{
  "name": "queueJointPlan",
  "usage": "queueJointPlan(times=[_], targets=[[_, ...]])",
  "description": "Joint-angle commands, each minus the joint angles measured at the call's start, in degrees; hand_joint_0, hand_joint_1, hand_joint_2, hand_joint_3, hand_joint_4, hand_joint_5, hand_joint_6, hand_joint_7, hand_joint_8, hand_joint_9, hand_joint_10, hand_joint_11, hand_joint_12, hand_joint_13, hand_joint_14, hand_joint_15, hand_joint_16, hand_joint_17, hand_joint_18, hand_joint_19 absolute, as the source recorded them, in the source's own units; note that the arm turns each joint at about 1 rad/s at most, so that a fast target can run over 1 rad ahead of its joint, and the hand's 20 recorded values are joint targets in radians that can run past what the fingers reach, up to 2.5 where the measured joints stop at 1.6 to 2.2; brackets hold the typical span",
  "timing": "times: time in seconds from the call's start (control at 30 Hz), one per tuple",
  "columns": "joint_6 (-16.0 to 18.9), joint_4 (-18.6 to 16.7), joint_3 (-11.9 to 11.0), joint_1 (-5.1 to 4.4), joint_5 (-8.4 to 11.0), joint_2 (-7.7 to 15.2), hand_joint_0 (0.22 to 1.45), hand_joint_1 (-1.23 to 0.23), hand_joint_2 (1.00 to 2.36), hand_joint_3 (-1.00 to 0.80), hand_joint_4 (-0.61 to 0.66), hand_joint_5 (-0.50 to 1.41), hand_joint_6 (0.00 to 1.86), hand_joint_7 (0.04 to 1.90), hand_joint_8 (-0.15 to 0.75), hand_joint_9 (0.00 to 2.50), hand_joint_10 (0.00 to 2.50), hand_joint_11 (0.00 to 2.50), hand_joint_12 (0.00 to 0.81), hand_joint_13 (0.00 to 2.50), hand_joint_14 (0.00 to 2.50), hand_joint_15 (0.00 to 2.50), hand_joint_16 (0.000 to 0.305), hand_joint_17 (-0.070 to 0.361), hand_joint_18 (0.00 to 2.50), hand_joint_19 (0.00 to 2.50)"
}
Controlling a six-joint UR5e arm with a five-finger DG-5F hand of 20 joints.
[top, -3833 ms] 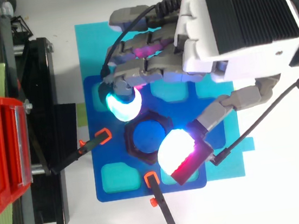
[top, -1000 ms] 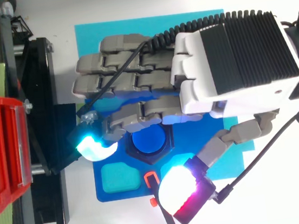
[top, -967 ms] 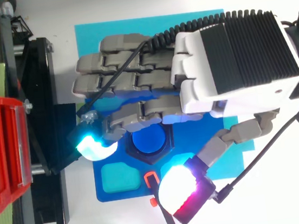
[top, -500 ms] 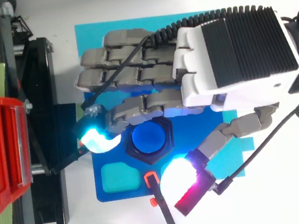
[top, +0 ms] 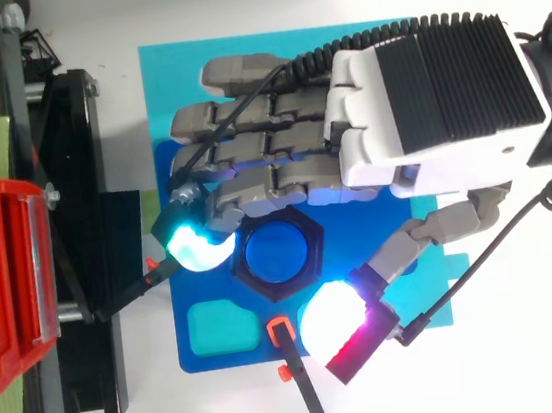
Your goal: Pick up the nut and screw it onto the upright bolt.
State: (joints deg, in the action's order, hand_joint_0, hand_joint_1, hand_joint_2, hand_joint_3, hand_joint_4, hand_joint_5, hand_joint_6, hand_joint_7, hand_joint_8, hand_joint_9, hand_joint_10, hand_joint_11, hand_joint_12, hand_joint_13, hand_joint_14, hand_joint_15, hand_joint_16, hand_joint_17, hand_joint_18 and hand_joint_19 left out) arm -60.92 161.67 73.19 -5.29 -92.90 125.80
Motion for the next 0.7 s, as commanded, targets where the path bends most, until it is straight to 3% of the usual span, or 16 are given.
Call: queueJointPlan(times=[0.0,0.2,0.67], targets=[[0.01,-0.48,0.02,0.10,0.08,-0.02,0.47,-0.36,1.00,-0.50,0.26,-0.12,0.50,0.99,0.251,0.39,0.00,0.00,0.256,0.28,0.00,0.00,0.028,0.064,0.00,0.00],[0.01,-0.48,0.02,0.37,0.00,0.06,0.48,-0.36,1.00,-0.50,0.25,-0.09,0.50,1.19,0.271,0.50,0.00,0.00,0.247,0.34,0.00,0.00,0.027,0.060,0.05,0.00],[0.01,-0.92,0.02,1.33,-0.27,-0.02,0.50,-0.35,1.00,-0.50,0.23,-0.02,0.50,1.40,0.282,0.73,0.00,0.00,0.228,0.48,0.00,0.00,0.022,0.050,0.17,0.00]])
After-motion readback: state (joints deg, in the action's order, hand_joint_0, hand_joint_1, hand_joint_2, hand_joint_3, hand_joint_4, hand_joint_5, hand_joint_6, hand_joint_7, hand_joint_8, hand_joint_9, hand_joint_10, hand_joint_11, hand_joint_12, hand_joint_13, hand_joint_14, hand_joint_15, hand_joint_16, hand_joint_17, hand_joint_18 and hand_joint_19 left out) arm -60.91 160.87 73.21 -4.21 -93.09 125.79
